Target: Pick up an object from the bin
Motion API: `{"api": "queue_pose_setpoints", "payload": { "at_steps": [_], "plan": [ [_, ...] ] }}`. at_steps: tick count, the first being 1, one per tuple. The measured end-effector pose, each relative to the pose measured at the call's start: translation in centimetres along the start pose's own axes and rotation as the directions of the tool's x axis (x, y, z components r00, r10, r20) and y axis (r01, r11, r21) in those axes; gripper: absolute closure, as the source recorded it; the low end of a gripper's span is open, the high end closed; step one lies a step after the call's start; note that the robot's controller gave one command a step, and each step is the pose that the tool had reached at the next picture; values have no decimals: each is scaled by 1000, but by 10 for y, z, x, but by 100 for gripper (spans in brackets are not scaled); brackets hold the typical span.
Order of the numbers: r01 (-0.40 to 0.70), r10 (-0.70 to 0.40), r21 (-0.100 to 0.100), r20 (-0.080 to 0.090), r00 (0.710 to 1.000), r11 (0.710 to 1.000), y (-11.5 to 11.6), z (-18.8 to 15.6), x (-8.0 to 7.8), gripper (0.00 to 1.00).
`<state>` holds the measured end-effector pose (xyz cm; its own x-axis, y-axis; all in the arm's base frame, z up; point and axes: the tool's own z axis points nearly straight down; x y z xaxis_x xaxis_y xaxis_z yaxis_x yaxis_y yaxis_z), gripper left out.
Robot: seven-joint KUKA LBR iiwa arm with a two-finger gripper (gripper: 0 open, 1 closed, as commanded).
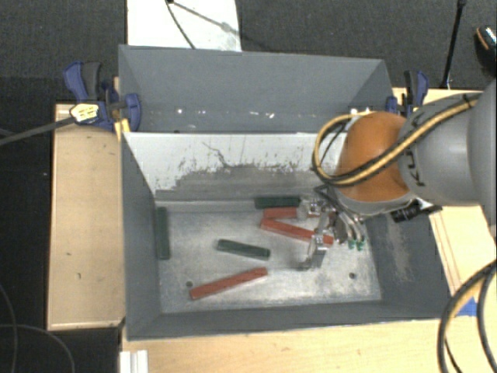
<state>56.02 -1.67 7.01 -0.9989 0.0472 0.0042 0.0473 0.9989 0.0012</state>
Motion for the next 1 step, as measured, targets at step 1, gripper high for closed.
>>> {"api": "queue_pose_setpoints", "payload": {
  "at_steps": [1],
  "plan": [
    [2,-2,1,6,1000,1000,-1,-4,-1,100]
  ]
}}
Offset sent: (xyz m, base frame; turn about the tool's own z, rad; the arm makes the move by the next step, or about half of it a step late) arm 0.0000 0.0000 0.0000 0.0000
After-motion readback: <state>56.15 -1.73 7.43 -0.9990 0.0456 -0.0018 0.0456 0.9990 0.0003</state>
